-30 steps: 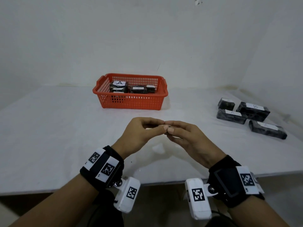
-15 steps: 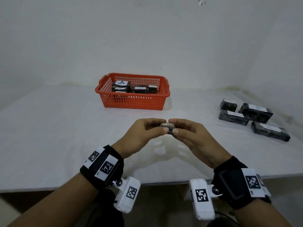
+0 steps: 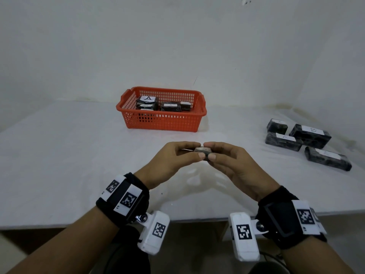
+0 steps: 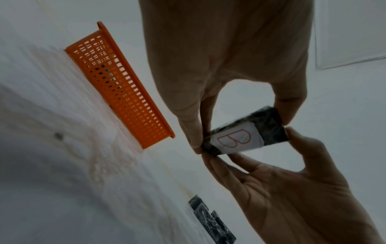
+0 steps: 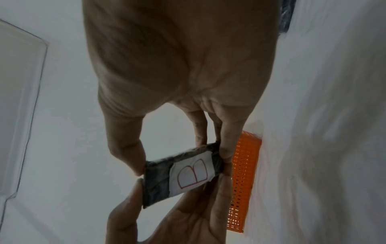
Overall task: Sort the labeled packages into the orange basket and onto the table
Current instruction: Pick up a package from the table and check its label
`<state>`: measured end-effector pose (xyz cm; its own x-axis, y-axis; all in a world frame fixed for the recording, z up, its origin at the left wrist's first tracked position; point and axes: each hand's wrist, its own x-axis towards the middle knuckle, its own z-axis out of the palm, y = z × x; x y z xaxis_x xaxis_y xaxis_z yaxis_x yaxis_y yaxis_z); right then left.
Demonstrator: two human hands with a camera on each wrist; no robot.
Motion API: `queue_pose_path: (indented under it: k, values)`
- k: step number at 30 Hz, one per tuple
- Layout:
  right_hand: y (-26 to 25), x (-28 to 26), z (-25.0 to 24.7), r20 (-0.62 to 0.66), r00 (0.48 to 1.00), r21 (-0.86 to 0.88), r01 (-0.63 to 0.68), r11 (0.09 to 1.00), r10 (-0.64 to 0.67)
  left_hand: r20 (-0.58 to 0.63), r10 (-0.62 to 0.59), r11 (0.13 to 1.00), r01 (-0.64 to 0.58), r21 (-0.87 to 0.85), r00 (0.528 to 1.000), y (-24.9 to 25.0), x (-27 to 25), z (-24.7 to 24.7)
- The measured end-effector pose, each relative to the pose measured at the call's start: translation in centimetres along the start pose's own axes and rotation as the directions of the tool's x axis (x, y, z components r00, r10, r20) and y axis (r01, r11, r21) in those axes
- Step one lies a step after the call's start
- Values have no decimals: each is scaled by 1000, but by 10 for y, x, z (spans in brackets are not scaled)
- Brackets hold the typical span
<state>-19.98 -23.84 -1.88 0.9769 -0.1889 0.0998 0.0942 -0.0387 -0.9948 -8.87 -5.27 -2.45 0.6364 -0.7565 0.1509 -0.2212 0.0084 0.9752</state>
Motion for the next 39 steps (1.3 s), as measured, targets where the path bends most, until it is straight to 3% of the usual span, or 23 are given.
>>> queue_pose_path:
  k: [4,8,12,14,19,22,25,27,29,32,39]
  values:
    - [0,2,2,-40,999,-3,-9,1000,9,51,-28,999,29,-20,998,0,-2,-2]
    - [-5,2,6,-3,999,68,-43,997,43,-25,-32,999,32,-6,999,2,-1,-2]
    - [-7,8,12,-21,999,38,-38,999,38,2,-52,999,52,9,999,7,-2,-4]
    - [-10,12,14,-10,999,-25,-37,999,36,34,-78,997,78,-18,996,12,-2,-6]
    - [-19,31,15,30,994,-203,-100,974,108,-21,-194,979,193,-67,981,20,8,-21]
    - [-23,47,18,-19,999,-360,-41,932,37,-18,-293,948,289,-133,956,29,16,-33]
    - [-25,66,24,-48,999,-363,0,932,-19,-39,-380,911,366,-189,924,37,28,-46]
    - [-27,79,29,-83,996,-337,-9,941,-20,-76,-366,924,352,-149,928,39,35,-55]
    - [-27,96,33,-136,991,-311,-32,950,-11,-178,-270,963,265,-50,946,39,45,-65]
    - [-34,128,38,-179,983,-244,-87,966,43,-345,-163,985,172,-4,924,39,71,-85]
    - [-54,208,43,-156,974,-191,-193,962,164,-409,-163,975,209,70,898,43,134,-125]
